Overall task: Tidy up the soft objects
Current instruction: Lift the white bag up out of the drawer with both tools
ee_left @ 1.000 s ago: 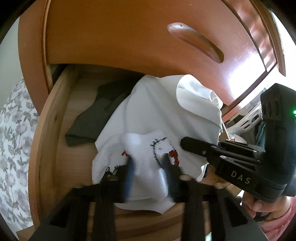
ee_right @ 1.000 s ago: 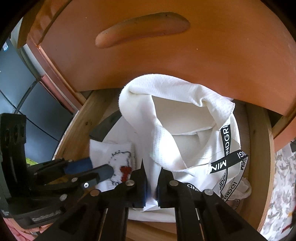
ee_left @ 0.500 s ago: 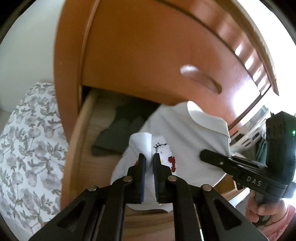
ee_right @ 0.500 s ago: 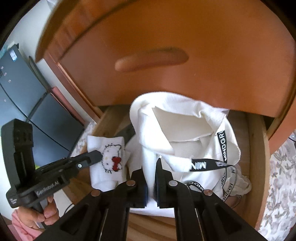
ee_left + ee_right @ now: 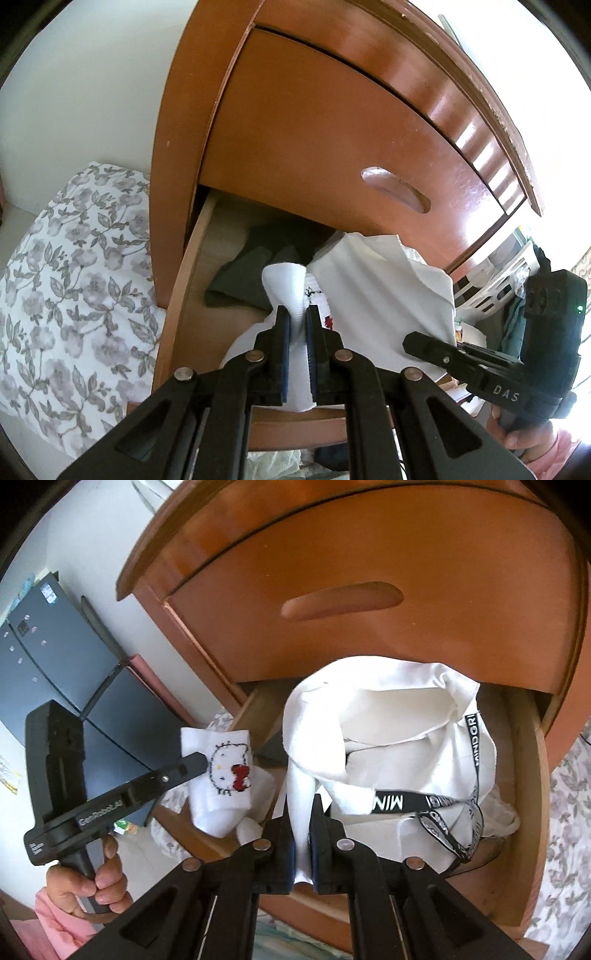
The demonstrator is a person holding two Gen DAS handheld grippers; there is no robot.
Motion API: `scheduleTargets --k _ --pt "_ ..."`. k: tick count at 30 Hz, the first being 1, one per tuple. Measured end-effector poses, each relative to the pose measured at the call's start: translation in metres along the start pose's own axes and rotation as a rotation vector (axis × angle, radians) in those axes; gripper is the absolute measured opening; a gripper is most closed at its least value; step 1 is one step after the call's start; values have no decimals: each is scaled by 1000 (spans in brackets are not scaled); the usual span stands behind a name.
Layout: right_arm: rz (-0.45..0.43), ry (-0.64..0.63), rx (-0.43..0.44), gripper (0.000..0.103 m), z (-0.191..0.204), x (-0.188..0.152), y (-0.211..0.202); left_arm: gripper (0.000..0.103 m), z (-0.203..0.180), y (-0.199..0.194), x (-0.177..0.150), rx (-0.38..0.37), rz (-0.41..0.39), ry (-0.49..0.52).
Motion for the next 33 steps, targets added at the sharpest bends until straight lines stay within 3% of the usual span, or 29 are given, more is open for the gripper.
scheduleTargets --k 4,7,10,23,33 --pt "-47 56 45 6 -12 7 -16 8 2 -11 -2 2 -19 -2" --pt "-106 111 128 6 -21 11 -41 8 0 -20 -1 4 -36 -2" --pt "-158 114 142 6 -26 15 -65 8 -1 -27 -1 4 -48 -6" --pt "-351 65 72 6 -39 31 -176 8 -29 -80 3 -20 -131 23" --pt "-492 1 53 6 -9 16 -265 8 -59 -145 1 -57 -228 62"
Point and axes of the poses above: each gripper's, at about its wrist camera, not at the fingertips, and y roughly the way its jaws point, z to its left, x to its top, the point moved 5 cm from there along y, roughly the way its jaws point, and after that the axes turned 4 degrees about -y, right-handed, at the moved point
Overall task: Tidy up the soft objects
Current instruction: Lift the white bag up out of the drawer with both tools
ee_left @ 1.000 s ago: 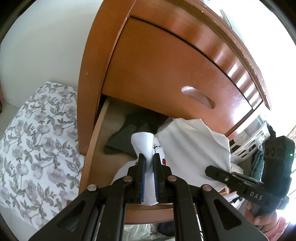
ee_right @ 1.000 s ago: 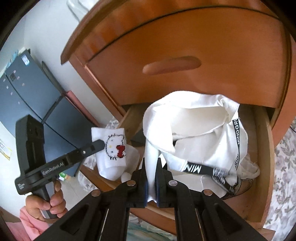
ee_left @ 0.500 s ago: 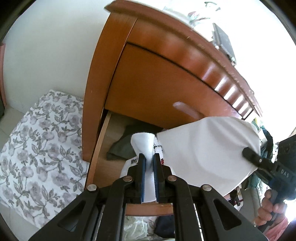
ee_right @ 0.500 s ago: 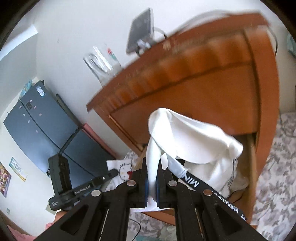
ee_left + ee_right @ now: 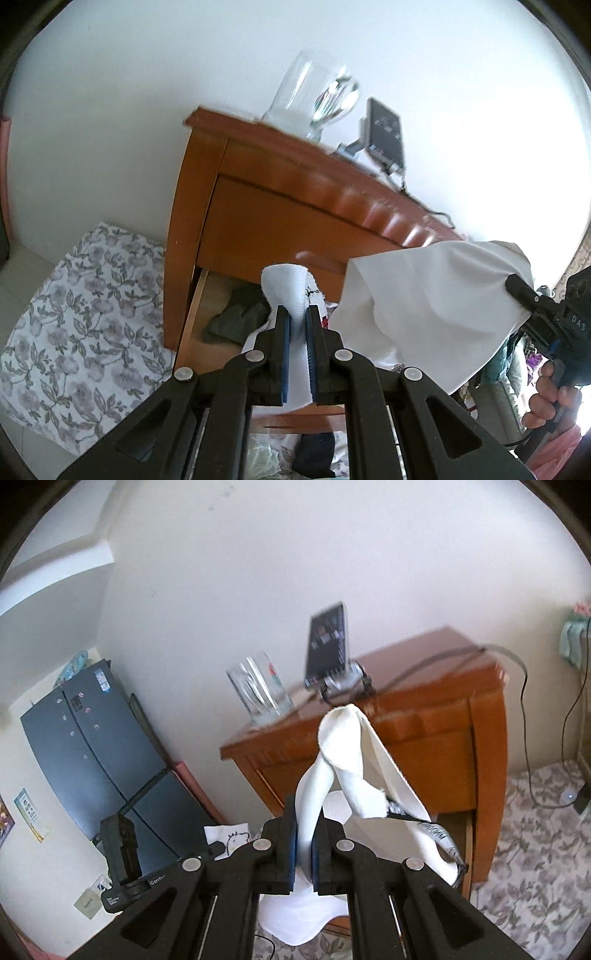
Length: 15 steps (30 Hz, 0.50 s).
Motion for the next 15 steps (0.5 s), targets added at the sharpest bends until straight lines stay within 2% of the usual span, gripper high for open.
scheduleTargets --k 8,15 --pt "-79 -50 -19 6 23 9 -69 8 -19 -45 4 -26 -60 21" --pt "-116 -85 -50 6 54 8 -107 8 -31 -74 -1 -56 -88 32"
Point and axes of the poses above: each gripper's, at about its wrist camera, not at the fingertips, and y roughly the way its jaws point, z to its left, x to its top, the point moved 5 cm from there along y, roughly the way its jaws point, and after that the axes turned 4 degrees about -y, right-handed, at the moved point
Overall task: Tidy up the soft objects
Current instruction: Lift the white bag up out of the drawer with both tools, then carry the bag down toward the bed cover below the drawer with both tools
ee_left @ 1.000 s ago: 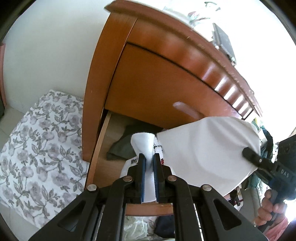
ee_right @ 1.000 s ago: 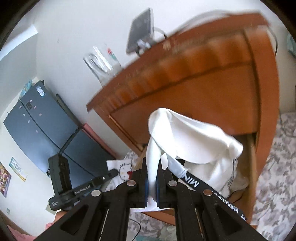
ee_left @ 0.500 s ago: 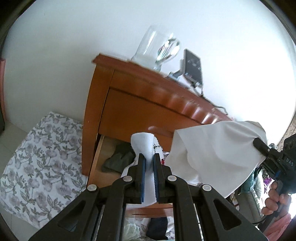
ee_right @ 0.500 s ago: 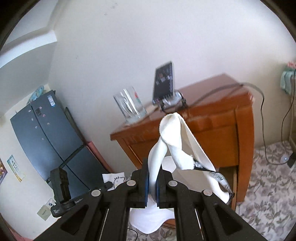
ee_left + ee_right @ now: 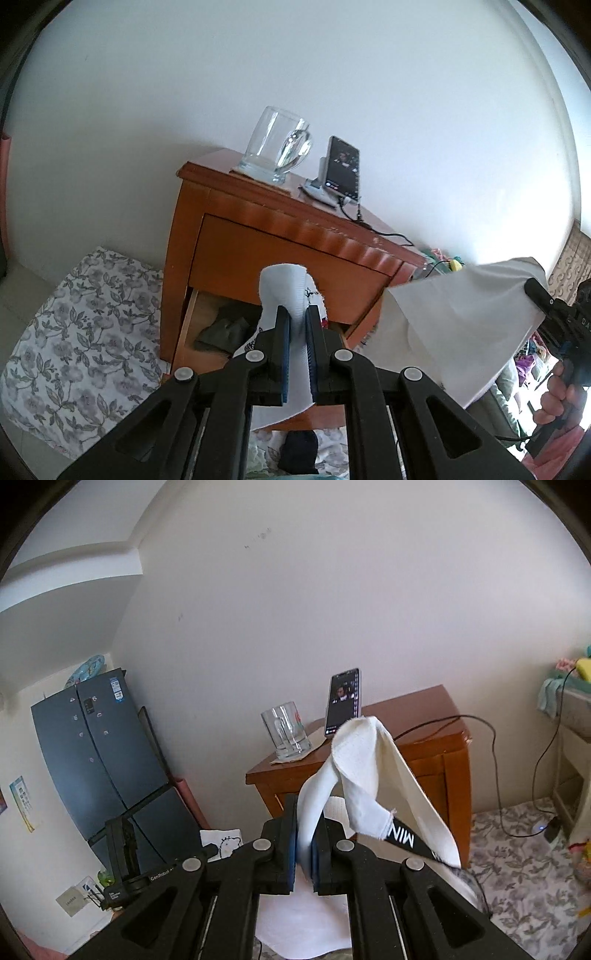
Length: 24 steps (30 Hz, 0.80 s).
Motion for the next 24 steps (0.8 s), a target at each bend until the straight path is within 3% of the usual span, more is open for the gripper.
scheduleTargets --k 11,24 --pt "53 -4 -41 6 17 -18 -15 8 -14 -24 -11 -34 4 15" --pt "221 52 -58 6 6 -74 29 8 -16 -11 -36 -49 83 21"
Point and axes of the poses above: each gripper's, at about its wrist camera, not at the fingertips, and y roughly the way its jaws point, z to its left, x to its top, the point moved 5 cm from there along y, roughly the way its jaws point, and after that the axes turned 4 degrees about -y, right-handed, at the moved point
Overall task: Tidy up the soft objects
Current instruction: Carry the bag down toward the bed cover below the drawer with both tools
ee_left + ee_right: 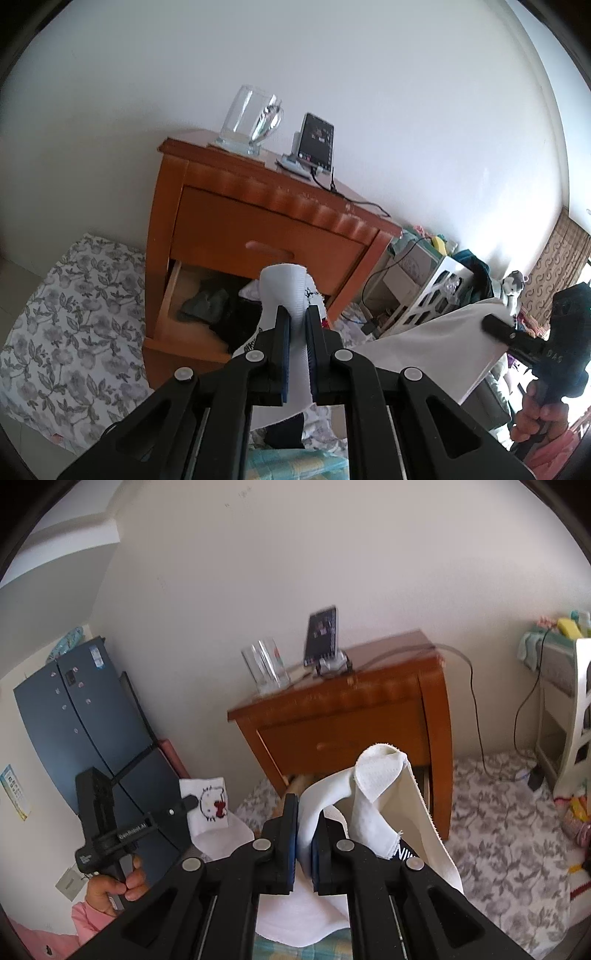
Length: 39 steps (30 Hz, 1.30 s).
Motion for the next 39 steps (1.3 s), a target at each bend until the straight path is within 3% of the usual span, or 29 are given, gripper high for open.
scheduleTargets --k 19,39 --pt "361 115 -1 6 -36 -113 130 8 23 69 -59 32 223 -31" --pt "522 180 -41 6 -67 -162 197 8 62 145 -132 110 479 -79"
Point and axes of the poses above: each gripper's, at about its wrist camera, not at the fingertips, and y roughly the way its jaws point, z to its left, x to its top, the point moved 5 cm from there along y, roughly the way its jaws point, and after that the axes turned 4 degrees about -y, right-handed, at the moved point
